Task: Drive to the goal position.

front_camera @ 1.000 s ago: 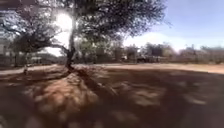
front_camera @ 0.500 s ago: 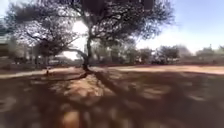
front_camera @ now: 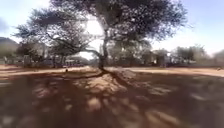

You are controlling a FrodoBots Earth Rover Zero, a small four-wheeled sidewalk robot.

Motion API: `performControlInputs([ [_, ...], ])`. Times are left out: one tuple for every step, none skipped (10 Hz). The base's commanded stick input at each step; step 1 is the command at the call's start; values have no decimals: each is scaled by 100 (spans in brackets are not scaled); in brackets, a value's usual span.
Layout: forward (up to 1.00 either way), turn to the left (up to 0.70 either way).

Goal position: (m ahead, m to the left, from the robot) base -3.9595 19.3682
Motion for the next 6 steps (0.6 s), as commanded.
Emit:
performControlInputs([
  [-100, -27],
  [0, 0],
  [0, 0],
  [0, 0],
  [0, 0],
  [0, 0],
])
